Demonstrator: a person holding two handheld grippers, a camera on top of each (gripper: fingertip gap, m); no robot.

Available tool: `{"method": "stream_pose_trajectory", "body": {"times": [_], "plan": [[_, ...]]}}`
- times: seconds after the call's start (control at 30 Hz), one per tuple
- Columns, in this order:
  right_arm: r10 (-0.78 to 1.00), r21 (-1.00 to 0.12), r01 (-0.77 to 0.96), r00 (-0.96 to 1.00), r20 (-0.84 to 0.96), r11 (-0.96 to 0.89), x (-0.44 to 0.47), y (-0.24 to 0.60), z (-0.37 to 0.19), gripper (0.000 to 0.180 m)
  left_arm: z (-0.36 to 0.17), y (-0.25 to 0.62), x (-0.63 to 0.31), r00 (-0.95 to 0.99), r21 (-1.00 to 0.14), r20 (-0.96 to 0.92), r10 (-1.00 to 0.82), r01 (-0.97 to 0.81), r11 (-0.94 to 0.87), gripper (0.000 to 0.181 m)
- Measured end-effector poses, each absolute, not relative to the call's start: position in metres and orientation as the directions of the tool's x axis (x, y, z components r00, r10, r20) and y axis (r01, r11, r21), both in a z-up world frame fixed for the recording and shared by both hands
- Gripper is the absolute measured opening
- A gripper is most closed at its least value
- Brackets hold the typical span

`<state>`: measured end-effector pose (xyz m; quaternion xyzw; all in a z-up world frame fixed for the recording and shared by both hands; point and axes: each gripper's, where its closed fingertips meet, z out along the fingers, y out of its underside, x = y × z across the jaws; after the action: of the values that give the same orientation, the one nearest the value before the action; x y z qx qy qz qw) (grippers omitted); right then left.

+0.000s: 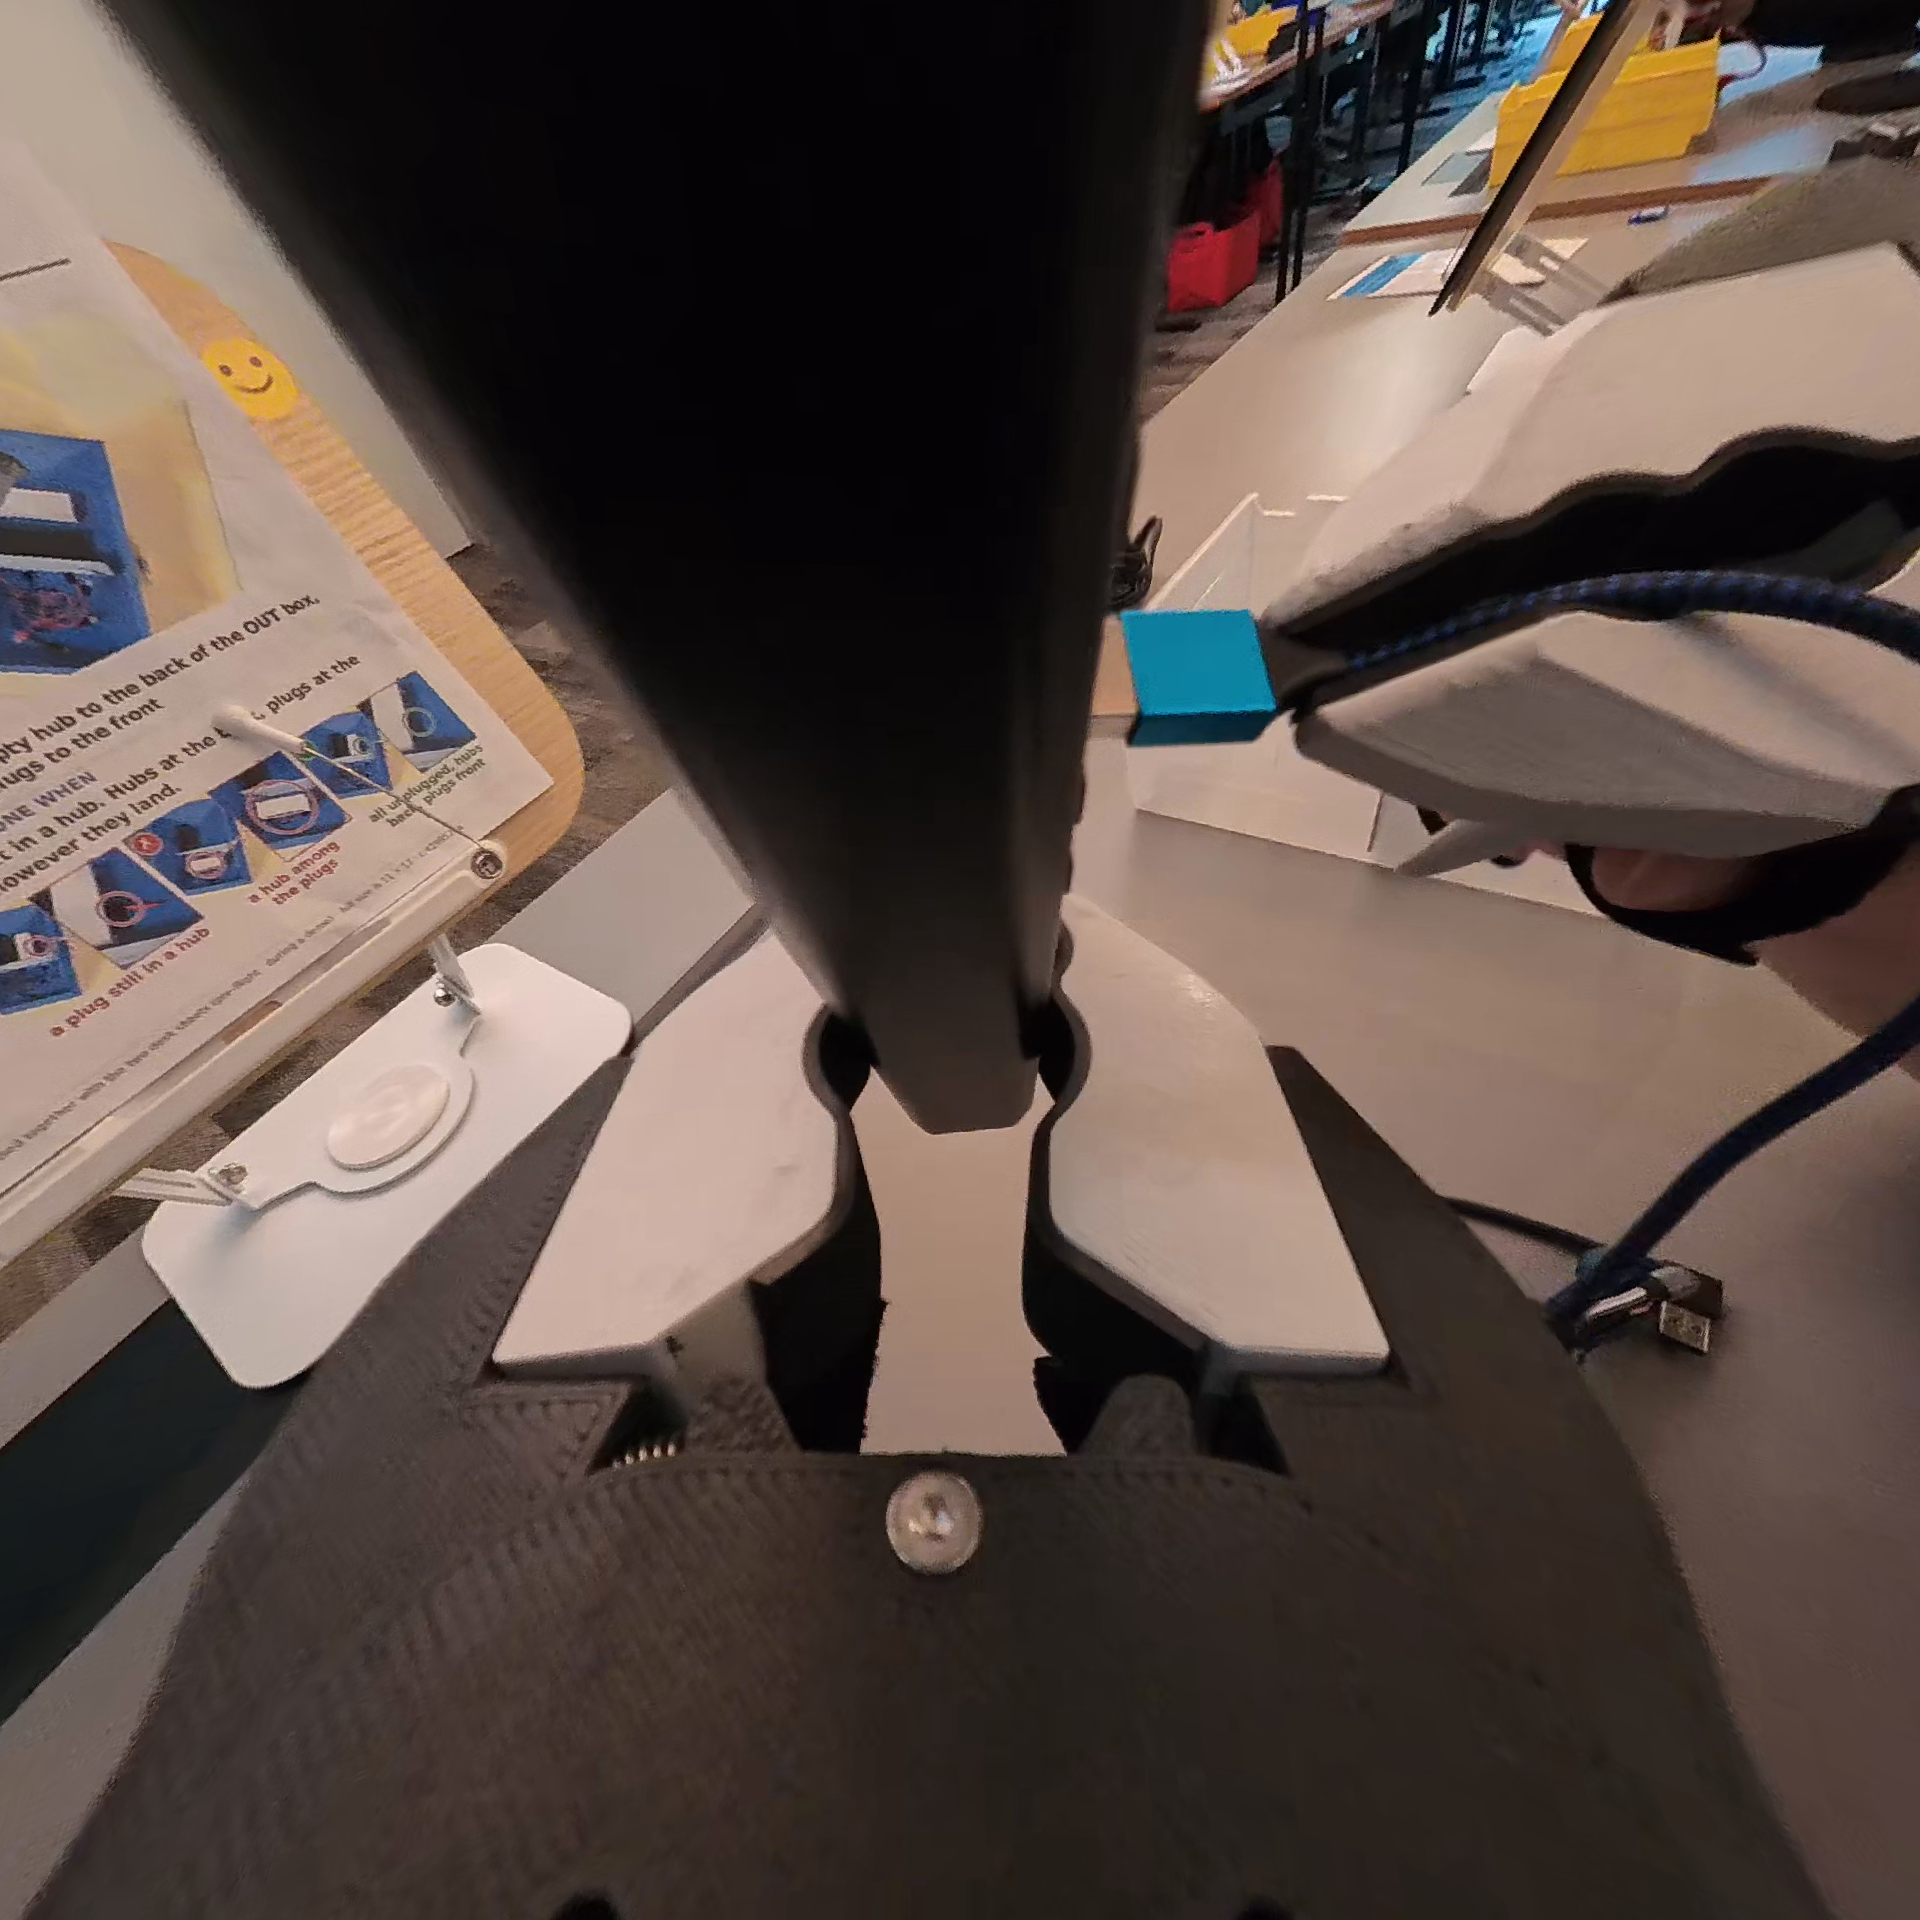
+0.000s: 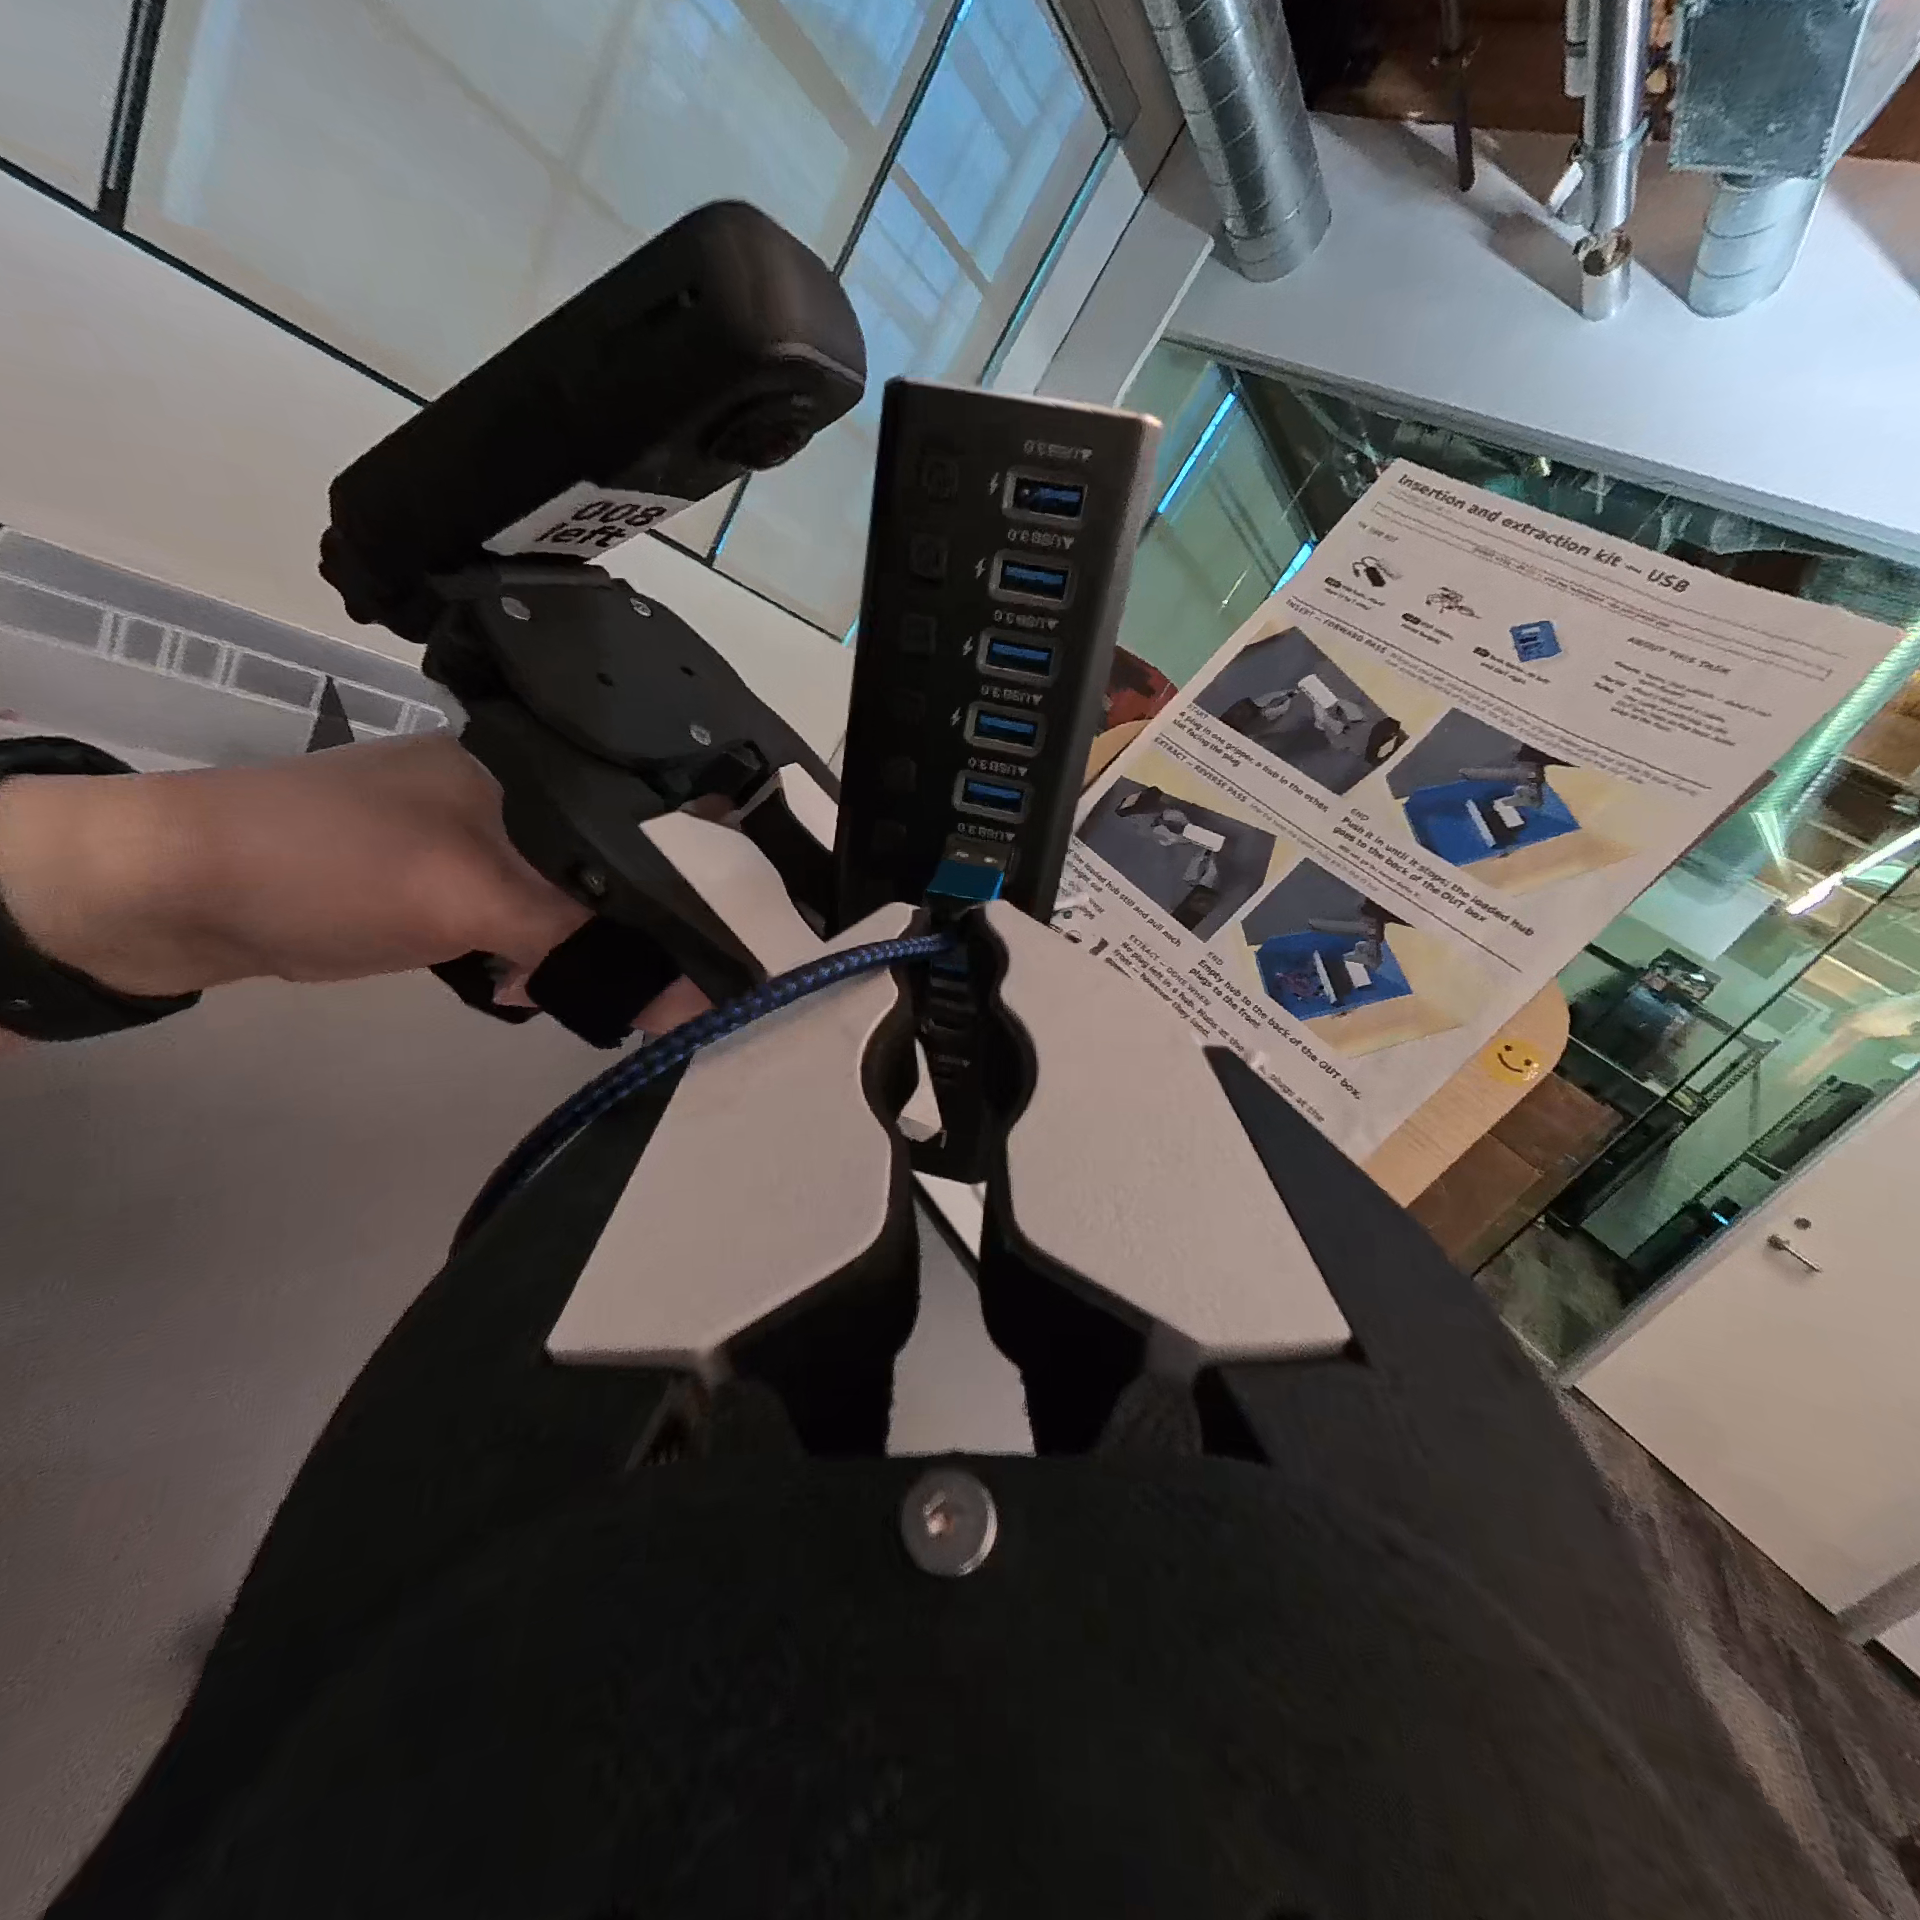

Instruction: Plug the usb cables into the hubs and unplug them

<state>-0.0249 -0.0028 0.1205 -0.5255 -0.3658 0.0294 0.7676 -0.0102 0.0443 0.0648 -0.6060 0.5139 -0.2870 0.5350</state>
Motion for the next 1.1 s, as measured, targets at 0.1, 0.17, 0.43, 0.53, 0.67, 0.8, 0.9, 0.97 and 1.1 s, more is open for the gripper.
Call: {"method": "stream_pose_trajectory", "body": {"times": [0.1, 0.17, 0.43, 0.53, 0.67, 0.8, 0.9, 0.97, 1.1], "plan": [[0.449, -0.826, 0.344, 0.712, 0.54, 0.448, -0.024, -0.005, 0.121, 0.006, 0.06, 0.046, -0.012, 0.307, -0.918, -0.264, -0.914, -0.372, 0.14, 0.028], [0.457, -0.824, 0.336, 0.706, 0.541, 0.457, -0.024, -0.008, 0.124, 0.006, 0.056, 0.046, -0.012, 0.292, -0.899, -0.299, -0.908, -0.406, 0.166, 0.028], [0.437, -0.816, 0.356, 0.709, 0.553, 0.456, -0.018, -0.008, 0.126, 0.007, 0.057, 0.034, 0.0, 0.242, -0.953, -0.1, -0.965, -0.303, 0.023, 0.028], [0.429, -0.814, 0.359, 0.713, 0.555, 0.456, -0.018, -0.007, 0.126, 0.007, 0.058, 0.031, 0.002, 0.219, -0.962, -0.037, -0.975, -0.271, -0.024, 0.028], [0.487, -0.86, 0.247, 0.739, 0.466, 0.447, -0.017, -0.008, 0.13, 0.006, 0.059, 0.024, 0.005, 0.166, -0.965, 0.05, -0.985, -0.244, -0.09, 0.028], [0.585, -0.905, 0.095, 0.734, 0.346, 0.416, -0.014, -0.013, 0.139, 0.006, 0.063, 0.018, 0.005, 0.118, -0.966, 0.117, -0.986, -0.217, -0.141, 0.028], [0.641, -0.918, 0.021, 0.709, 0.293, 0.396, -0.01, -0.016, 0.143, 0.006, 0.064, 0.017, 0.004, 0.109, -0.966, 0.125, -0.986, -0.215, -0.146, 0.028], [0.718, -0.93, -0.064, 0.656, 0.233, 0.361, -0.008, -0.021, 0.146, 0.006, 0.068, 0.011, 0.004, 0.079, -0.965, 0.148, -0.986, -0.205, -0.162, 0.028], [0.96, -0.934, -0.338, 0.281, 0.014, 0.113, -0.007, -0.048, 0.157, 0.006, 0.079, -0.009, 0.001, -0.04, -0.962, 0.207, -0.977, -0.189, -0.196, 0.028]]}}
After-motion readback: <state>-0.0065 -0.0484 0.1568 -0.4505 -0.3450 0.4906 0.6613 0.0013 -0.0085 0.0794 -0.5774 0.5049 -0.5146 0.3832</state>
